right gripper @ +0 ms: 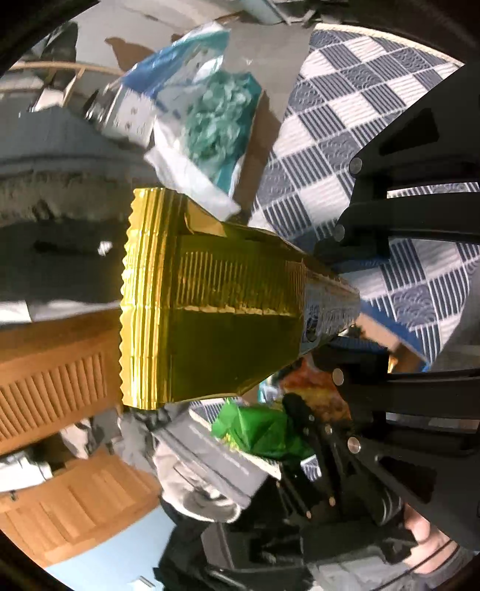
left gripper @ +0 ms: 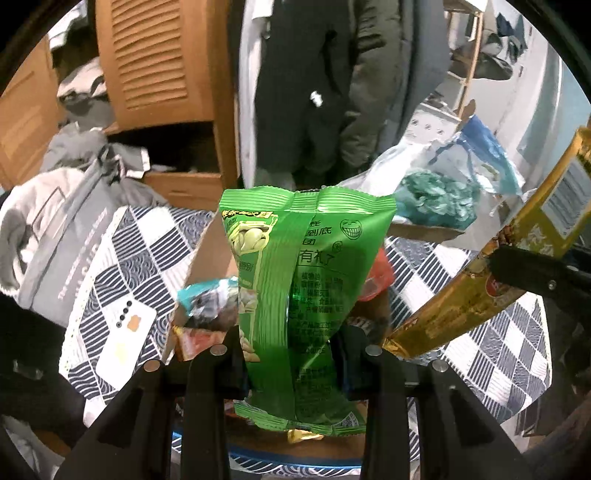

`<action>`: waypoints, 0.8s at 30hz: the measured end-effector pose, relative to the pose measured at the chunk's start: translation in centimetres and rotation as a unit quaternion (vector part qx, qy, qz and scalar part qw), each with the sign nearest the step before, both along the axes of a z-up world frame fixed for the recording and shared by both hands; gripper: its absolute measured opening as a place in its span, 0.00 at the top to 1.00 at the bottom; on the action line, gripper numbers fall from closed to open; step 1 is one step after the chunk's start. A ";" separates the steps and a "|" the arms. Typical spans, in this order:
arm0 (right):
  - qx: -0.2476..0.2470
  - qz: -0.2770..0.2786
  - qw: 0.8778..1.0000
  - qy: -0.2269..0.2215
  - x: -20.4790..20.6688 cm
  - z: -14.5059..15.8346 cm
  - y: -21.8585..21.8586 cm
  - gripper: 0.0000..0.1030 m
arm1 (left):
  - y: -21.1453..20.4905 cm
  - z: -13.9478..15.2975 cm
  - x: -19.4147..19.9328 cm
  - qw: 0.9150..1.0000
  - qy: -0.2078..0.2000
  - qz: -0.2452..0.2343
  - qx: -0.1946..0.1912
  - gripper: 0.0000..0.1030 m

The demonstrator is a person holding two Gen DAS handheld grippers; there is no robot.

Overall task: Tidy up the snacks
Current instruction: 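Lift and carry the green bag and gold wafer bar over the box, then open both grippers to drop the green bag and wafer bar into the box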

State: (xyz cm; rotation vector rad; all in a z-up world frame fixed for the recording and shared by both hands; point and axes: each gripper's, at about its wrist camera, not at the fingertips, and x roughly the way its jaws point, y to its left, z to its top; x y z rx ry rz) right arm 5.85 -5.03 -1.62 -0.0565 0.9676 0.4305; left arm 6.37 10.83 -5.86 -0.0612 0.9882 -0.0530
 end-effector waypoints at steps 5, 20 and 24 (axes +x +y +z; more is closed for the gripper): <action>-0.011 0.021 1.000 0.021 0.2 -1.2 3.1 0.73 | 1.7 -1.5 0.1 1.000 0.013 0.010 -0.005 0.67; -0.011 0.020 0.993 0.117 3.5 -6.0 6.2 0.69 | 3.7 -4.7 1.6 0.998 0.044 0.047 -0.015 0.62; -0.009 0.019 0.994 0.111 4.1 -6.0 7.0 0.57 | 4.0 -4.5 1.7 0.997 0.035 0.061 -0.004 0.40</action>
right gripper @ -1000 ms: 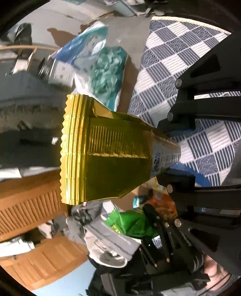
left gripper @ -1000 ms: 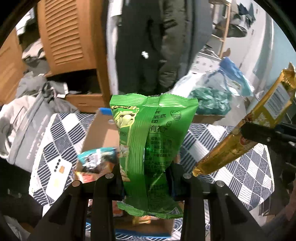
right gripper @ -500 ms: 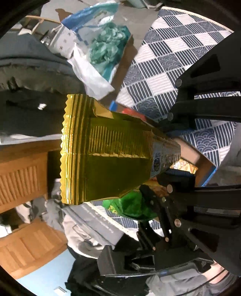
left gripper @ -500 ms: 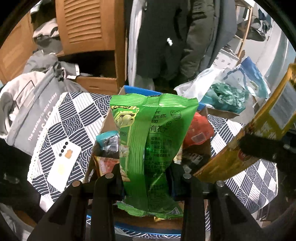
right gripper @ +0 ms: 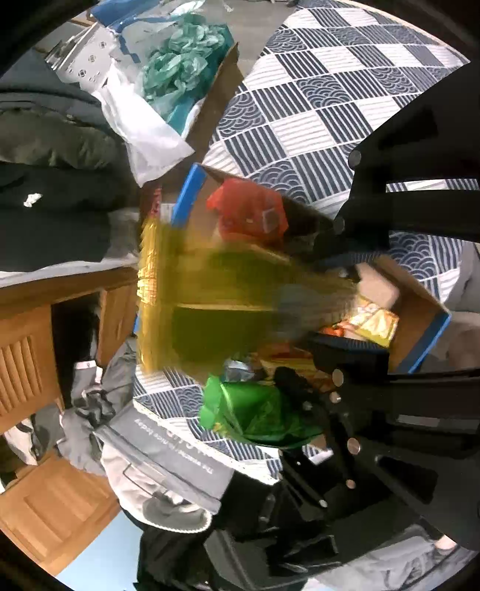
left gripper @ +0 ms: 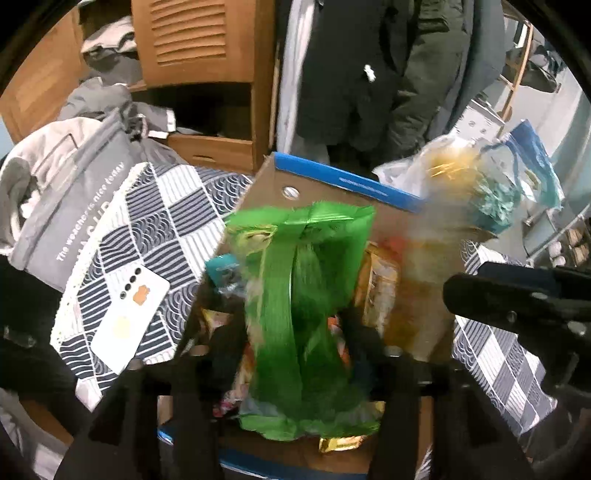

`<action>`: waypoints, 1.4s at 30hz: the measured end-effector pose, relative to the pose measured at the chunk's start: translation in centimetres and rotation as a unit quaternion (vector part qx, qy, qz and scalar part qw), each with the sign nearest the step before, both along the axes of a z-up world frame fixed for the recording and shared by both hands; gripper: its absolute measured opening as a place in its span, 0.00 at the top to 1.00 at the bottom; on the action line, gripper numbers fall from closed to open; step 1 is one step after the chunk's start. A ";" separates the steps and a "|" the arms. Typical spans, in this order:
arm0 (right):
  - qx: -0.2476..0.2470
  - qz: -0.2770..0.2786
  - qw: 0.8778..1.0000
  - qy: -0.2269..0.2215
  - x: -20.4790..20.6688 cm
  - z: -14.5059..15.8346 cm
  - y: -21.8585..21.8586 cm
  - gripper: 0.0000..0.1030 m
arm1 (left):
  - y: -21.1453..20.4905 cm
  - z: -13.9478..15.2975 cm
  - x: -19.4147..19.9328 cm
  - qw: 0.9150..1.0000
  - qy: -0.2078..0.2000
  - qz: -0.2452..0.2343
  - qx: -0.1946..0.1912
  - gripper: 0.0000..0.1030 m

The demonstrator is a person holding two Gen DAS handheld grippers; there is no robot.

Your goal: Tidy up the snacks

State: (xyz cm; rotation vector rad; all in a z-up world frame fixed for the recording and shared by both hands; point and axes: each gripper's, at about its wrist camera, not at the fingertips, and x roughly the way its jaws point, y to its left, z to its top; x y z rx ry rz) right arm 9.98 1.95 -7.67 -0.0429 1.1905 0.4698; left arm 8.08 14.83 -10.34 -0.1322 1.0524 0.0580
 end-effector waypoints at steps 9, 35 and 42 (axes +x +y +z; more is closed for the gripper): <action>0.002 -0.013 0.999 -0.044 1.2 0.9 0.5 0.36 | 0.9 1.5 -0.5 1.000 -0.019 0.022 0.006 0.24; -0.004 -0.029 0.994 -0.105 -3.6 5.5 -3.3 0.26 | -0.3 7.6 -4.4 0.997 -0.051 0.015 0.053 0.15; -0.011 -0.031 0.993 -0.117 -4.9 5.8 -4.7 0.26 | -0.9 9.0 -5.2 0.997 -0.059 0.018 0.053 0.14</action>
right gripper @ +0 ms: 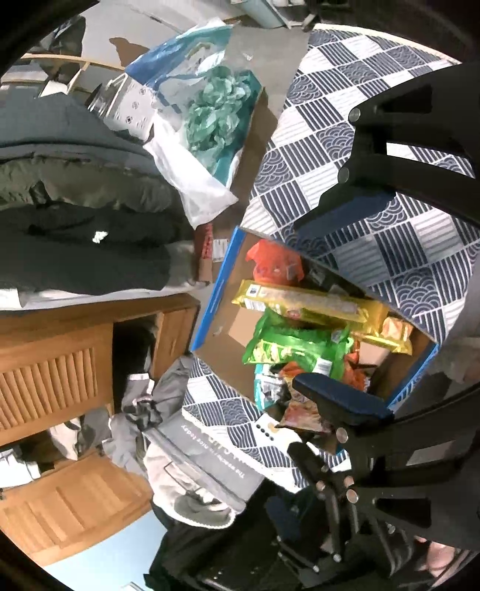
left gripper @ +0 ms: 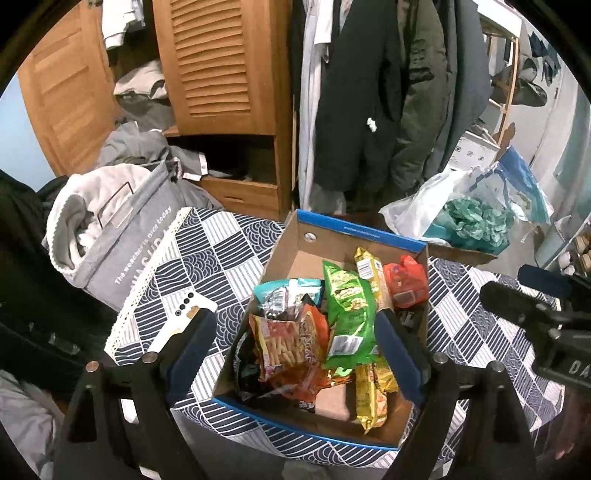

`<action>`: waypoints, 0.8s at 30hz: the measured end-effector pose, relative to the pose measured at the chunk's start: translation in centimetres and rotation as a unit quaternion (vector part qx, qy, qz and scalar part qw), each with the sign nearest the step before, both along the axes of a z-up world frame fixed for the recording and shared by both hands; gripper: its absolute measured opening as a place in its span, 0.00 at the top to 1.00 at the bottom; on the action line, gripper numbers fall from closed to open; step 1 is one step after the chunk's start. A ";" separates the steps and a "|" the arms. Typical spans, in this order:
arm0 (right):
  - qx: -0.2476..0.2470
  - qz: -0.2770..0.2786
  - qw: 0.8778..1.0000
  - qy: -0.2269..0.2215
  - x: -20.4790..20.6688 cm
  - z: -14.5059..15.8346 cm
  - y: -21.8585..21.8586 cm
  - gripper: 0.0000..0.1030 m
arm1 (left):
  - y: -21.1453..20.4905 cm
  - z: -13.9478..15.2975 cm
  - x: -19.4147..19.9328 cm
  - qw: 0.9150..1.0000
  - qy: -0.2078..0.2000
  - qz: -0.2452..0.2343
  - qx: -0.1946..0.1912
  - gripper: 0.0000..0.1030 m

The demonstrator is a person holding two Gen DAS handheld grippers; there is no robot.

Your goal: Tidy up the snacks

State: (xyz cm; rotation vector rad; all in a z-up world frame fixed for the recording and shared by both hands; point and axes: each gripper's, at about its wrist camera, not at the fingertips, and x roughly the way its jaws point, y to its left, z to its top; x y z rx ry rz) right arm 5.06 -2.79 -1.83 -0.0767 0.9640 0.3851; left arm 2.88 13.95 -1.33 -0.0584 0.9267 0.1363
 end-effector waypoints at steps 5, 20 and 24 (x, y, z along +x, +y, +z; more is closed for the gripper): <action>-0.014 0.001 1.000 -0.014 -0.9 0.2 -0.5 0.26 | -0.7 0.9 -0.4 1.000 -0.008 -0.010 0.000 0.13; -0.013 0.004 0.999 -0.028 -2.0 1.1 -1.9 0.25 | -2.3 1.4 -0.5 1.000 -0.008 -0.022 0.005 0.13; -0.014 0.003 1.000 -0.027 -2.0 1.0 -2.2 0.25 | -2.4 1.4 -0.5 1.000 -0.008 -0.022 0.004 0.13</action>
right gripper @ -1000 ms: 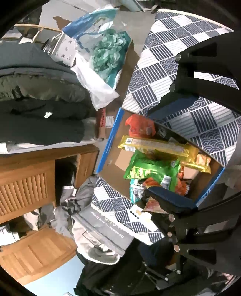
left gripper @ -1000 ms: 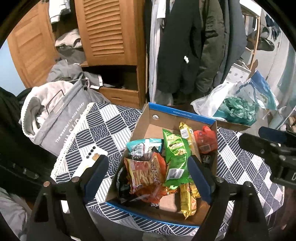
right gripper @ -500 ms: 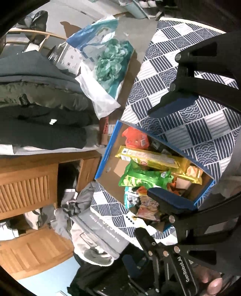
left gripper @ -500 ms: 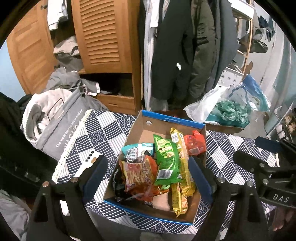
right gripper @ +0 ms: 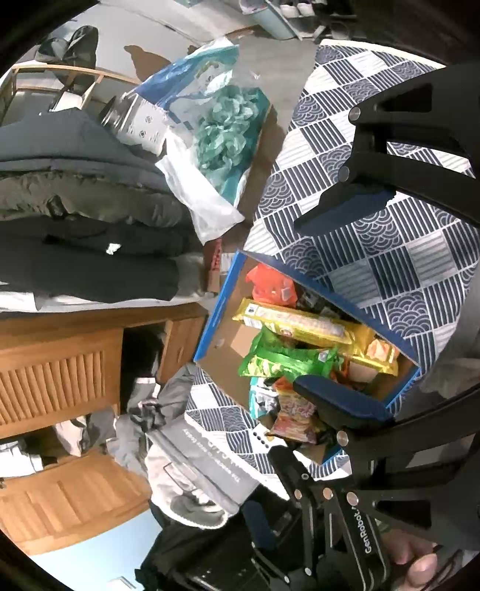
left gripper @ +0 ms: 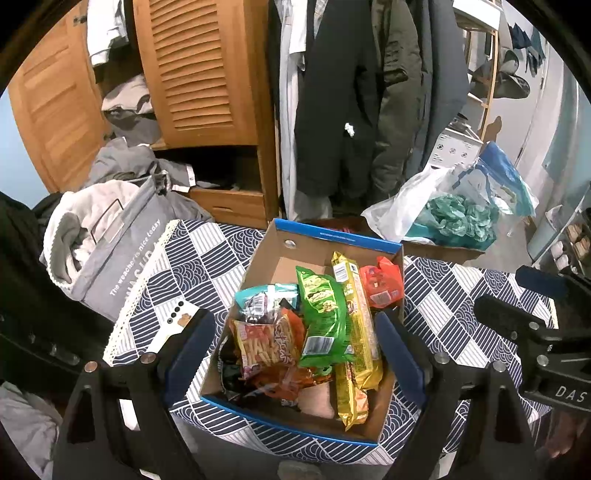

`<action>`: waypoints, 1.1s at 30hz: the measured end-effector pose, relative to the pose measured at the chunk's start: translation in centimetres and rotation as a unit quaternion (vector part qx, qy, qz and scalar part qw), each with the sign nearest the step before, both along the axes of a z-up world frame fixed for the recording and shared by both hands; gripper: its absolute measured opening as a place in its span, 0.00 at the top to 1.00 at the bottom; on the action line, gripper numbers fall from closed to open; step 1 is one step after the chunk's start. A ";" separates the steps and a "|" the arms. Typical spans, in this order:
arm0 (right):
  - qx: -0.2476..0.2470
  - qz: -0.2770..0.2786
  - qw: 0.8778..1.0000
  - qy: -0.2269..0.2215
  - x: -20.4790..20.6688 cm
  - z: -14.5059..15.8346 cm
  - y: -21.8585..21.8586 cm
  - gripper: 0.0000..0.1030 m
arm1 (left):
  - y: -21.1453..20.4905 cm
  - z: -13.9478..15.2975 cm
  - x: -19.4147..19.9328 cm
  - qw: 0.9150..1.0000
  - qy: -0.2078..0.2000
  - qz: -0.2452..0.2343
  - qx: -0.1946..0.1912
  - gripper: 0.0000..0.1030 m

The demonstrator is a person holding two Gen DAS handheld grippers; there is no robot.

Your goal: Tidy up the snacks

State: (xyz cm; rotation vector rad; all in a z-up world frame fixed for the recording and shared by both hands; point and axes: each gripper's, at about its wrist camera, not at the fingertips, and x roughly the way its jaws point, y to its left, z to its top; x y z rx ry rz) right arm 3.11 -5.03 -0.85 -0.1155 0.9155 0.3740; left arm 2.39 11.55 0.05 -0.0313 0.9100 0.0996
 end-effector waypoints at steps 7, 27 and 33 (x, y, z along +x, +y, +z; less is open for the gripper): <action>0.003 -0.004 1.000 0.005 0.1 -0.2 -0.5 0.25 | -0.2 0.0 0.0 1.000 -0.001 -0.002 0.000 0.13; 0.003 -0.004 1.000 0.003 -0.1 0.2 -0.4 0.25 | -0.4 0.9 -0.5 1.000 -0.013 -0.006 -0.001 0.13; 0.001 -0.002 1.000 0.004 -0.2 0.2 -0.3 0.25 | -0.4 1.1 -0.5 1.000 -0.011 -0.008 -0.004 0.13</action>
